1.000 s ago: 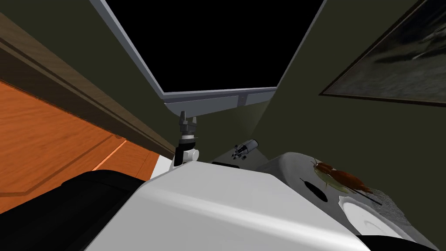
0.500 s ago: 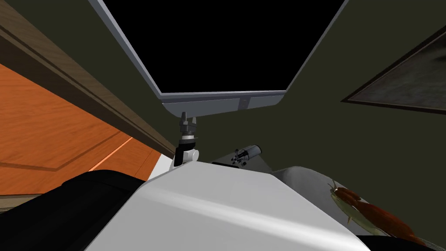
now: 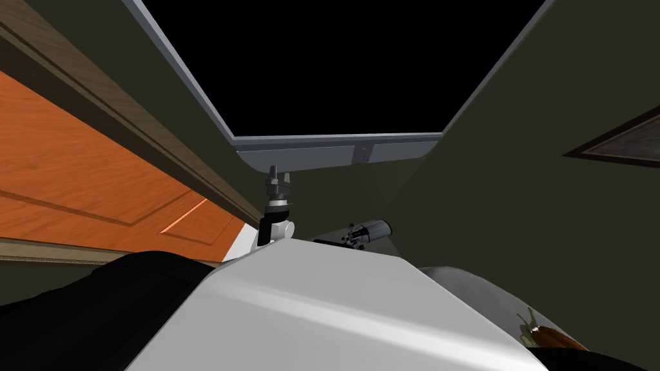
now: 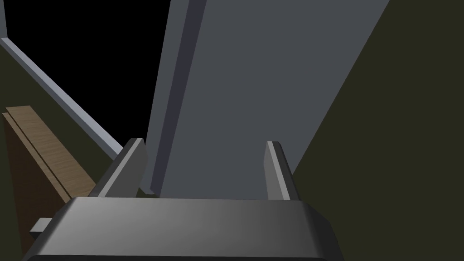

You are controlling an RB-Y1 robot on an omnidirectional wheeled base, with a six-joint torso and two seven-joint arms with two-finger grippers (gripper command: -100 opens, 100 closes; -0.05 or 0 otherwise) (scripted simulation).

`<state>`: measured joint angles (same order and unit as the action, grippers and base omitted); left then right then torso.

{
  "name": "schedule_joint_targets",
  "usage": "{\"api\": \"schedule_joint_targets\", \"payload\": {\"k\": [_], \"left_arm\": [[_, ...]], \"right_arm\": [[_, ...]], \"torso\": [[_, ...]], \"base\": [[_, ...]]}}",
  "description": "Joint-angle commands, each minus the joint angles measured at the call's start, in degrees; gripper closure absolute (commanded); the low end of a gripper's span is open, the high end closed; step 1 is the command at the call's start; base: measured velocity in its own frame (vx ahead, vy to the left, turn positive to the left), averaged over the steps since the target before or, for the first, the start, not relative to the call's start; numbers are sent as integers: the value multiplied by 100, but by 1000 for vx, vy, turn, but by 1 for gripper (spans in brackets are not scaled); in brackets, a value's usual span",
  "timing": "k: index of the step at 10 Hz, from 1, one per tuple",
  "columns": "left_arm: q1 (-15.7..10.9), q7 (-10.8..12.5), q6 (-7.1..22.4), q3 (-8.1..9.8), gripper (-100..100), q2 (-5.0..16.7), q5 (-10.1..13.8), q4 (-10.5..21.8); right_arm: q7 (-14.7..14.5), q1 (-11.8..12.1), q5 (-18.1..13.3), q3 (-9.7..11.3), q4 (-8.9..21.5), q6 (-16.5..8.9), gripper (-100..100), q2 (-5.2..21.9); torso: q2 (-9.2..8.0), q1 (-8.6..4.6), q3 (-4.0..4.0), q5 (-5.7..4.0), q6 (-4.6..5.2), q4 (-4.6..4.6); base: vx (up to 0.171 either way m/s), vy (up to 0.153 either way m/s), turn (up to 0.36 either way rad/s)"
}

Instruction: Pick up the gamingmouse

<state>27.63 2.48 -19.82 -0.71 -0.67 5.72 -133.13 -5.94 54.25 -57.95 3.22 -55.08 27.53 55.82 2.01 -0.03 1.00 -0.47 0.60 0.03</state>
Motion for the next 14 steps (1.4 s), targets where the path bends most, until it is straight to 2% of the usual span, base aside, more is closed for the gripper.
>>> {"api": "schedule_joint_targets", "payload": {"k": [1,9,10,14], "left_arm": [[0,0,0,0,0,0,0,0],[0,0,0,0,0,-1,0,0],[0,0,0,0,0,-1,0,0],[-1,0,0,-1,0,-1,0,0]], "right_arm": [[-33,-44,-43,43,61,31,-100,-18],[-33,-44,-43,43,61,31,-100,-18],[-176,24,40,-63,66,112,-100,116],[-617,154,274,-295,15,409,-100,374]], "torso": [[0,0,0,0,0,0],[5,29,3,8,3,-2],[5,29,3,9,3,-2],[-25,43,-14,12,0,5]], "base": [[-10,-21,60],[0,0,-1],[-53,23,194],[-88,48,238]]}}
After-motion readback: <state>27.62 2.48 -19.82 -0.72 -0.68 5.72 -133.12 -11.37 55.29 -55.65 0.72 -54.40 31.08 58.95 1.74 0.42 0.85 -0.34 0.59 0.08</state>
